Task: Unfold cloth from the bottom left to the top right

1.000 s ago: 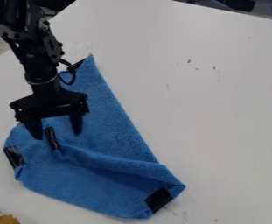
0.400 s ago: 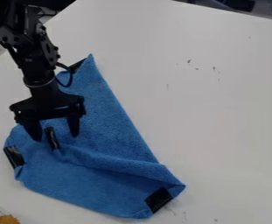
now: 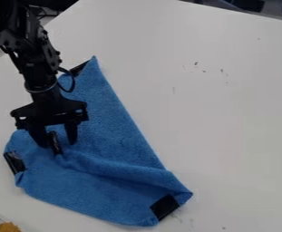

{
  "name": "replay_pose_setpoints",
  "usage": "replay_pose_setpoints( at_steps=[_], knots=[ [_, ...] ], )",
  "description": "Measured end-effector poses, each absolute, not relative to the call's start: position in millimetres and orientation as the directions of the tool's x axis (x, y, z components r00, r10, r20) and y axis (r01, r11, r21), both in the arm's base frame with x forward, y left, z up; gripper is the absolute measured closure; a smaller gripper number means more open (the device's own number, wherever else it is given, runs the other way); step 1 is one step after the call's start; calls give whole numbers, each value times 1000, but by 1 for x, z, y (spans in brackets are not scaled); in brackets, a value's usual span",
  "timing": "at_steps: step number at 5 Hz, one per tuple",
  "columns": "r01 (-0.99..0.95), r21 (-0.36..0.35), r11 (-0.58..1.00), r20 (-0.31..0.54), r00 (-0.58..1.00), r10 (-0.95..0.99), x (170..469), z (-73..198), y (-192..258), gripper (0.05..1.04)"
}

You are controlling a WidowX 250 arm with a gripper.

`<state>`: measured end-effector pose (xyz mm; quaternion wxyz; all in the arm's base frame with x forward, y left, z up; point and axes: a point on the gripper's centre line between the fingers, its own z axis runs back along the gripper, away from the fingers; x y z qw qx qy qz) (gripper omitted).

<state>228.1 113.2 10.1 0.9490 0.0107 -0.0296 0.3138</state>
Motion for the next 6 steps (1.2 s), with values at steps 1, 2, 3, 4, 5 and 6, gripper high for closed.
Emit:
replay_pose_setpoints(
  at_steps=[1,2,3,4,5,6],
  knots=[
    [-596,-1,803,61,801,595,229,9,113,733],
    [-601,2,799,60,798,600,229,9,113,919],
    [-610,13,792,61,792,608,228,10,114,1009],
    [-599,39,800,103,798,593,238,30,106,1024],
    [-587,61,807,119,807,578,254,50,91,1025],
    [-558,73,827,132,827,547,274,68,69,1025]
  ],
)
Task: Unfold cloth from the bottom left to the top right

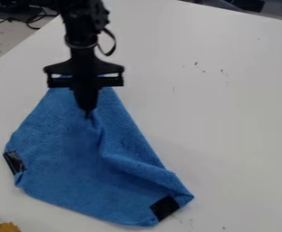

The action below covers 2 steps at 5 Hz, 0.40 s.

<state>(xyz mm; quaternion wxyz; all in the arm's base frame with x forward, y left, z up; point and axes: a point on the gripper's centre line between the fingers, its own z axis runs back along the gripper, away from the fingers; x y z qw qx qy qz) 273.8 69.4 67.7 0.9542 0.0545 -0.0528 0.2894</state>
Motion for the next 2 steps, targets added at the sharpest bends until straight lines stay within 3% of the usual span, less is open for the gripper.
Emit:
replay_pose_setpoints(
  at_steps=[2],
  knots=[
    [-451,102,887,105,891,441,331,76,17,1025]
  ],
)
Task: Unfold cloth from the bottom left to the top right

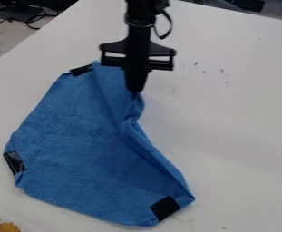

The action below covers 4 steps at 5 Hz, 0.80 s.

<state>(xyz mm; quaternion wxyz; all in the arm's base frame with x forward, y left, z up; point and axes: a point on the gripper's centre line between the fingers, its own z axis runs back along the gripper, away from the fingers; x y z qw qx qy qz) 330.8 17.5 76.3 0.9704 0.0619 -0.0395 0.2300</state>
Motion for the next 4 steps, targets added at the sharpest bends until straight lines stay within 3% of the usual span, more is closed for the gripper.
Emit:
replay_pose_setpoints(
  at_steps=[2,4],
  knots=[
    [-363,95,927,75,931,357,375,68,-21,1025],
    [-366,62,928,55,930,363,391,59,-32,1025]
  ],
)
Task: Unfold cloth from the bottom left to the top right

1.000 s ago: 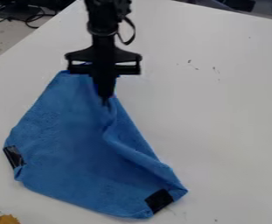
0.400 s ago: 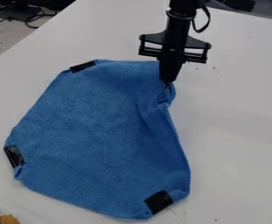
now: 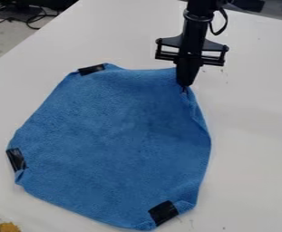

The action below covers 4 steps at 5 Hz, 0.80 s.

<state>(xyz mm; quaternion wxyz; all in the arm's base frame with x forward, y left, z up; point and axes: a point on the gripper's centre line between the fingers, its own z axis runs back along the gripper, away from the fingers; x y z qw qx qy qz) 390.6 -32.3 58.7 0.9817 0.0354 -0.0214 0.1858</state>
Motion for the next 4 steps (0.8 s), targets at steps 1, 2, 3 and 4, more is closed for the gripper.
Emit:
replay_pose_setpoints(
  at_steps=[1,2,3,4],
  knots=[
    [-368,50,928,49,929,366,394,54,-35,1000],
    [-347,43,937,52,937,344,396,50,-36,840],
    [-346,41,937,52,938,344,398,49,-36,569],
    [-350,38,936,57,936,348,399,49,-37,260]
  ],
)
